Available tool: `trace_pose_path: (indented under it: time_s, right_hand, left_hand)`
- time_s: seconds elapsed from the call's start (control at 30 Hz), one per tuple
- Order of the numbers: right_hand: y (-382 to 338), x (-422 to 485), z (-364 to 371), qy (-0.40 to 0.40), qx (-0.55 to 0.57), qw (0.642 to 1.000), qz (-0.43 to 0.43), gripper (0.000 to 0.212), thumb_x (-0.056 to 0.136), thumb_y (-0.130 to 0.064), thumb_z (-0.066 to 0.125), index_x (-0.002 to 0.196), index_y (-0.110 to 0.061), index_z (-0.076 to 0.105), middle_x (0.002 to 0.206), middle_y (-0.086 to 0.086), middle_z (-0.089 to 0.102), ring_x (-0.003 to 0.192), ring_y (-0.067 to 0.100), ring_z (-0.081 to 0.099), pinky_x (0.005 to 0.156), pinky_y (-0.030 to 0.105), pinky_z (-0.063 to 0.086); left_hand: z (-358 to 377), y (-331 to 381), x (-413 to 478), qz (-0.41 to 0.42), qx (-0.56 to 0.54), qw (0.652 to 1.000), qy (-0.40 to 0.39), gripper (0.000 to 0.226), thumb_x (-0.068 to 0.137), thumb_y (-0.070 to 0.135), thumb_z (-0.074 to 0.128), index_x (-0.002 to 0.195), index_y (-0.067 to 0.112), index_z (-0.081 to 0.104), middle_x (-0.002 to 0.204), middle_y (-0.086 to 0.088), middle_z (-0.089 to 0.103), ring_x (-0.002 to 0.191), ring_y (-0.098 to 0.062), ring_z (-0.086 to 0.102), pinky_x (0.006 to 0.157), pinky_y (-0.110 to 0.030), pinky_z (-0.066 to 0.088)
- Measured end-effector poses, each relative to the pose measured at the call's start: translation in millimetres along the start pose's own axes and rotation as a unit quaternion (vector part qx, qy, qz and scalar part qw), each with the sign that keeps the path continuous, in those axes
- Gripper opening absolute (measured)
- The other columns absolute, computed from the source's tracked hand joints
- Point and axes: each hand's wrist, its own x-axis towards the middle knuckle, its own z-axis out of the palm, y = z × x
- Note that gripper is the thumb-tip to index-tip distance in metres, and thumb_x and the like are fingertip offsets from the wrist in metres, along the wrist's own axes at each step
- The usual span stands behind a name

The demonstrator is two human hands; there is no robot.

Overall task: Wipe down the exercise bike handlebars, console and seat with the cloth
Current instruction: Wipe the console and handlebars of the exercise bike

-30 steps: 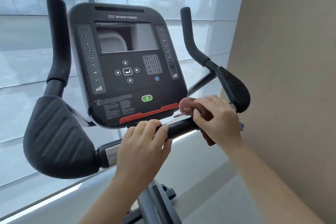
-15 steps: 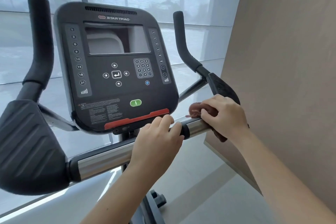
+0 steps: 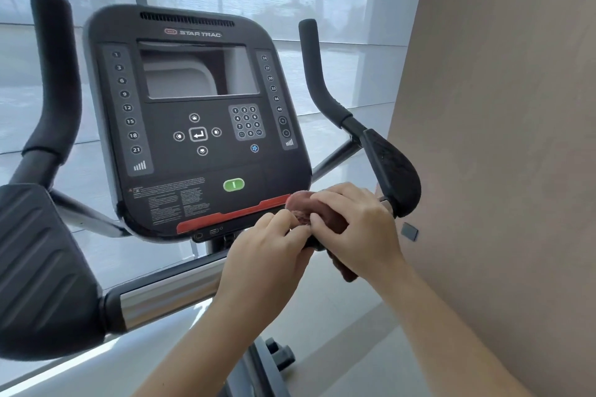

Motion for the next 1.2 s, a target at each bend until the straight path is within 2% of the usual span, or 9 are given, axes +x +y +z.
trace_pose_path:
  time_s: [0.1, 0.27, 0.37, 0.5, 0.6, 0.73, 0.93, 1.1, 1.2]
  right_hand:
    - [16, -3, -2, 0.051, 0.031, 0.998, 0.009, 0.029, 0.078, -0.034, 0.051, 0.095, -0.021, 0.069, 0.094, -0.004, 0.067, 0.085, 0.017, 0.058, 0.073, 0.03, 0.05]
    - [33, -21, 27, 0.295, 0.016, 0.951, 0.093, 0.025, 0.082, -0.022, 0.054, 0.095, -0.009, 0.07, 0.102, 0.01, 0.068, 0.093, 0.027, 0.06, 0.082, 0.029, 0.049]
    - [9, -34, 62, 0.379, 0.076, 0.921, 0.048, 0.022, 0.085, -0.021, 0.053, 0.099, -0.012, 0.066, 0.108, 0.01, 0.065, 0.099, 0.027, 0.059, 0.086, 0.039, 0.05]
    - [26, -35, 71, 0.405, 0.059, 0.912, -0.028, 0.023, 0.082, -0.024, 0.053, 0.101, -0.013, 0.061, 0.11, 0.01, 0.061, 0.097, 0.031, 0.06, 0.08, 0.045, 0.052]
    - [46, -27, 68, 0.456, 0.054, 0.888, 0.015, 0.021, 0.084, -0.021, 0.05, 0.099, -0.011, 0.062, 0.106, 0.015, 0.064, 0.096, 0.036, 0.06, 0.077, 0.052, 0.051]
    - [25, -26, 87, 0.505, 0.135, 0.845, 0.115, 0.026, 0.081, -0.015, 0.051, 0.105, -0.012, 0.061, 0.115, 0.011, 0.057, 0.106, 0.035, 0.056, 0.082, 0.056, 0.049]
    - [51, -28, 82, 0.482, 0.114, 0.869, -0.008, 0.027, 0.085, -0.026, 0.048, 0.103, -0.009, 0.059, 0.112, 0.014, 0.056, 0.103, 0.035, 0.056, 0.084, 0.05, 0.05]
    - [55, -22, 82, 0.517, 0.103, 0.848, 0.053, 0.025, 0.081, -0.016, 0.05, 0.102, -0.007, 0.061, 0.11, 0.014, 0.058, 0.101, 0.037, 0.056, 0.084, 0.052, 0.049]
    - [17, -33, 98, 0.493, 0.118, 0.861, 0.022, 0.025, 0.084, -0.025, 0.049, 0.103, -0.016, 0.061, 0.11, 0.012, 0.058, 0.104, 0.035, 0.056, 0.084, 0.049, 0.05]
  left_hand:
    - [-2, 0, 1, -0.003, -0.009, 1.0, 0.003, 0.012, 0.072, 0.013, 0.075, 0.083, 0.011, 0.07, 0.072, -0.002, 0.061, 0.061, -0.025, 0.055, 0.044, -0.038, 0.048]
    - [-1, 4, 4, -0.007, -0.008, 1.0, 0.004, 0.017, 0.064, 0.006, 0.08, 0.078, 0.008, 0.071, 0.066, -0.004, 0.059, 0.058, -0.025, 0.052, 0.044, -0.032, 0.041]
    - [0, 4, 4, 0.002, -0.009, 1.0, 0.008, 0.013, 0.066, 0.005, 0.078, 0.075, 0.008, 0.07, 0.066, -0.003, 0.059, 0.06, -0.026, 0.054, 0.046, -0.037, 0.047]
    - [1, 2, 3, 0.005, -0.02, 1.0, 0.021, 0.014, 0.066, 0.003, 0.078, 0.076, 0.01, 0.071, 0.067, -0.002, 0.06, 0.062, -0.028, 0.057, 0.048, -0.041, 0.05]
    - [2, 2, 4, 0.007, -0.02, 0.999, 0.03, 0.01, 0.069, 0.006, 0.072, 0.078, 0.011, 0.072, 0.067, -0.001, 0.06, 0.064, -0.029, 0.06, 0.049, -0.042, 0.051]
    - [1, 4, 5, 0.007, -0.015, 0.999, 0.036, 0.016, 0.067, 0.014, 0.062, 0.079, 0.013, 0.072, 0.068, 0.001, 0.061, 0.065, -0.027, 0.061, 0.048, -0.04, 0.051]
    - [2, 4, 4, 0.001, 0.006, 1.0, 0.03, 0.017, 0.066, 0.015, 0.062, 0.08, 0.015, 0.073, 0.068, 0.004, 0.061, 0.062, -0.024, 0.058, 0.044, -0.038, 0.049]
    - [4, 3, 4, -0.003, 0.008, 0.999, 0.032, 0.016, 0.068, 0.015, 0.063, 0.081, 0.015, 0.072, 0.07, 0.004, 0.061, 0.062, -0.024, 0.058, 0.047, -0.038, 0.049]
    - [4, 4, 4, -0.004, 0.003, 0.999, 0.033, 0.013, 0.074, 0.017, 0.06, 0.079, 0.016, 0.073, 0.069, 0.005, 0.061, 0.063, -0.022, 0.058, 0.047, -0.036, 0.049]
